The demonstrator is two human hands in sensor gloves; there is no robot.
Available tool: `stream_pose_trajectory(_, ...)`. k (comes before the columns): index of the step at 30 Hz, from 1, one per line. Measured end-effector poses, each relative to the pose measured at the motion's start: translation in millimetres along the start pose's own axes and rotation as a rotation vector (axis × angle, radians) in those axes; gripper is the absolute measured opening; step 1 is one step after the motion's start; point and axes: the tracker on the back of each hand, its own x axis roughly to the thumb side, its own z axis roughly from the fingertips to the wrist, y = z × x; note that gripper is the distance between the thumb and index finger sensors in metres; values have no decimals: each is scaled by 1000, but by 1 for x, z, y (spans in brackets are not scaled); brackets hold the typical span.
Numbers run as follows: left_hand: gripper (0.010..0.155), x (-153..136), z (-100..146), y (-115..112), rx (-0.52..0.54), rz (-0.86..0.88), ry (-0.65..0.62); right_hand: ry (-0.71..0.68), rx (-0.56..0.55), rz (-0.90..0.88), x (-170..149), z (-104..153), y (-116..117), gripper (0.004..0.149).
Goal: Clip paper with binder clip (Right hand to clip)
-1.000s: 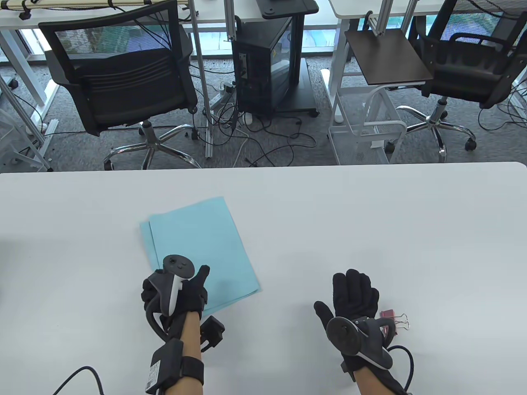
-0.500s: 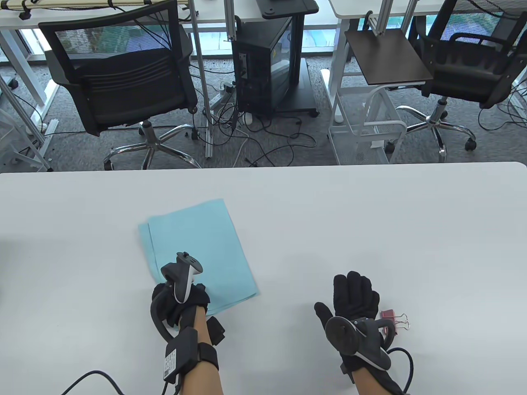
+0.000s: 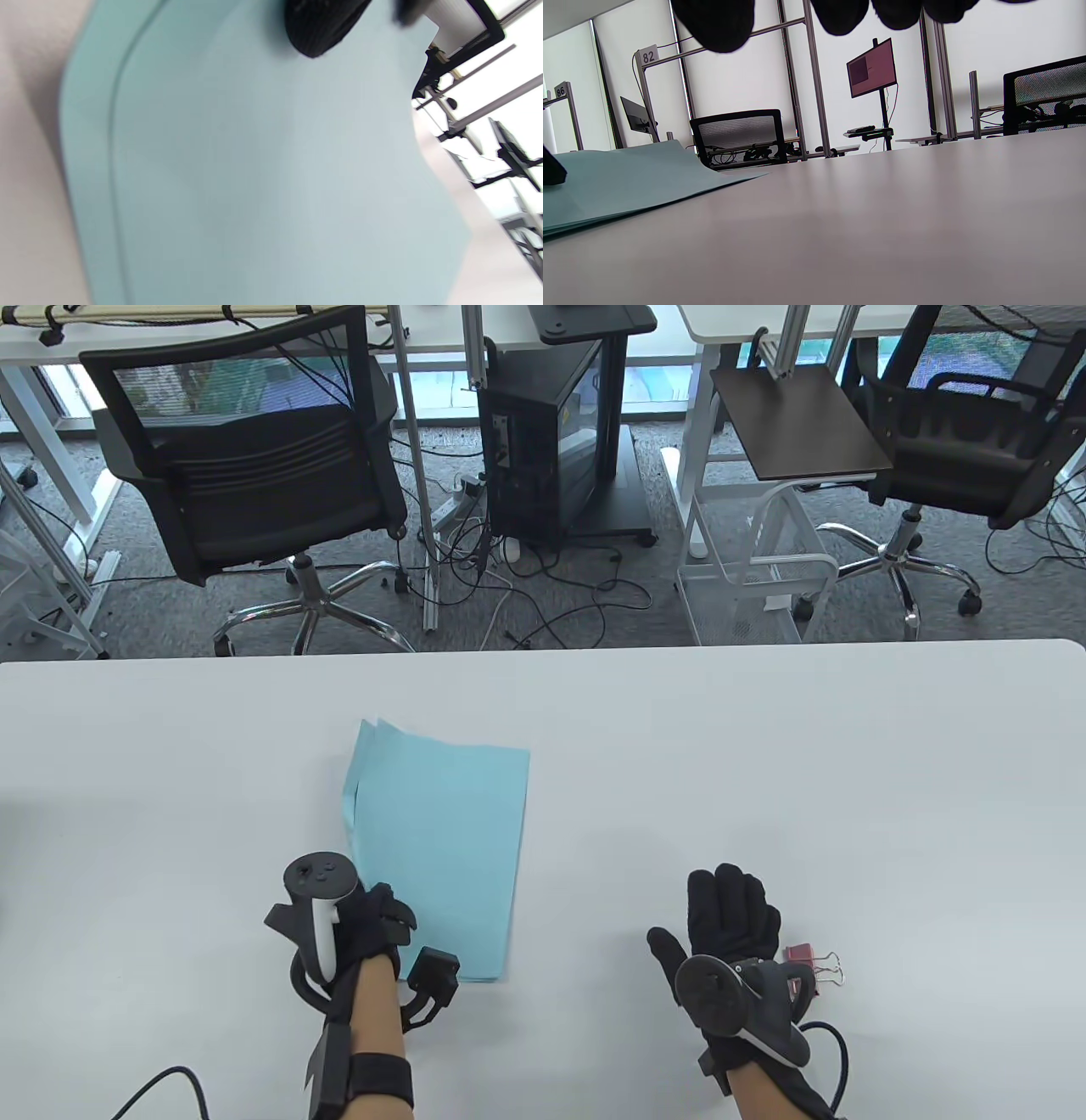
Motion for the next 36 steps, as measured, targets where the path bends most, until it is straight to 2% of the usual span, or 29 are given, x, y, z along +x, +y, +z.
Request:
stream_pose_trajectory(2,51,4,9,4,-5,-19,-102,-7,7,-15,0,0,0,82)
stream_pose_trajectory(4,55,9,18,5,-33,-5,-267,-12,15,-42,1,0,0,82)
stream_pose_trajectory(8,55,18,45,7,-90,61,-508,-20,15,-148,1,0,-3,85)
stream_pose_trajectory(10,55,20,57,6,-142,112,-625,-23,14,-212,1,0,-4,87)
stream_pose_trajectory(12,55,21,69,3,-225,195,-762,-29,26,-360,0,-1,-6,92)
stream_pose_trajectory(13,55,22,71,1,-255,228,-789,-27,29,-399,-1,-1,-7,95)
stream_pose_trajectory(16,55,26,80,-4,-434,349,-910,-16,43,-667,-7,-1,-8,105)
stream_pose_trajectory(18,56,27,79,-8,-495,394,-955,-33,56,-856,-11,-2,-6,108)
stream_pose_trajectory(20,56,26,74,-15,-574,402,-1003,-64,84,-1080,-16,-2,-3,108)
stream_pose_trajectory(22,56,24,70,-22,-693,393,-1001,-44,33,-1234,-20,-3,0,103)
stream_pose_trajectory(24,56,22,68,-26,-768,342,-1003,-29,25,-1284,-23,-3,1,95)
stream_pose_trajectory(27,60,20,64,-26,-732,221,-962,-58,-4,-1292,-28,-5,-4,54)
stream_pose_trajectory(28,64,20,63,-25,-725,175,-955,-58,-17,-1272,-28,-5,-7,49)
stream_pose_trajectory(30,76,18,62,-22,-644,141,-948,-113,-28,-1159,-29,-6,-16,45)
stream_pose_trajectory(31,76,18,62,-21,-613,170,-945,-131,-27,-1131,-28,-6,-19,44)
stream_pose_trajectory(34,58,21,66,-17,-530,263,-967,-204,-76,-867,-18,-3,-34,41)
stream_pose_trajectory(36,47,25,73,-13,-463,196,-1022,-223,-144,-776,-11,0,-43,40)
